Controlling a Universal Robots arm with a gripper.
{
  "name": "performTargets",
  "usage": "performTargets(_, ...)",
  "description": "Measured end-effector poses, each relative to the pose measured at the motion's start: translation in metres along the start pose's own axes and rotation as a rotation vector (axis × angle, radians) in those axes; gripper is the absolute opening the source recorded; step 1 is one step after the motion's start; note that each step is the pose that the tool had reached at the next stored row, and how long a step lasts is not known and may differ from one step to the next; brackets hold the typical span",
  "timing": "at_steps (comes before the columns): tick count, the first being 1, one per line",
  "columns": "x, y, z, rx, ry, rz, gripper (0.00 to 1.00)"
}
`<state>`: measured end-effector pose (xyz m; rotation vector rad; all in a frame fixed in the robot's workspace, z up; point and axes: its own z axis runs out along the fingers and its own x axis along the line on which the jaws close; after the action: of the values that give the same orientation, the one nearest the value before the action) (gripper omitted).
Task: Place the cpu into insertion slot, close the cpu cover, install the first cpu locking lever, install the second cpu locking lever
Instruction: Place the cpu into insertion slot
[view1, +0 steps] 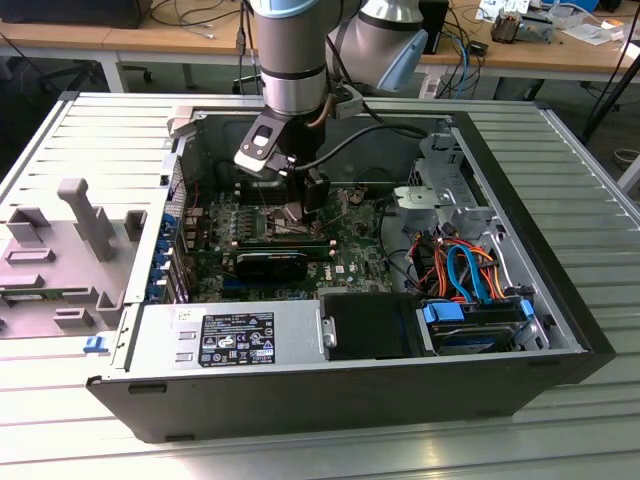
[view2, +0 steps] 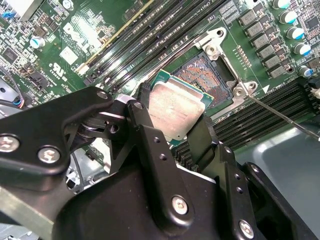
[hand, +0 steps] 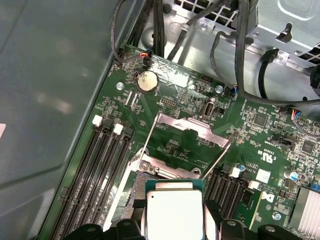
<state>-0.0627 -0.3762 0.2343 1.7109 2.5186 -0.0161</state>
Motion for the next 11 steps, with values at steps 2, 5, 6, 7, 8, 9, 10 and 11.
performTargets(2, 0.0, 0.0, 0.0, 0.0004, -0.0005, 0.002, 0.54)
performTargets(5, 0.0, 0.0, 0.0, 0.0006, -0.0007, 0.005, 0.54)
performTargets(6, 0.0, 0.0, 0.0, 0.0007, -0.0007, 0.006, 0.54)
performTargets(7, 0.0, 0.0, 0.0, 0.0008, -0.0007, 0.007, 0.54)
performTargets(8, 0.0, 0.0, 0.0, 0.0009, -0.0008, 0.007, 0.54)
performTargets(9, 0.0, 0.0, 0.0, 0.0009, -0.0008, 0.008, 0.54)
performTargets(10, 0.0, 0.0, 0.0, 0.001, -0.0008, 0.009, 0.54)
performTargets(11, 0.0, 0.0, 0.0, 0.0011, -0.0008, 0.009, 0.54)
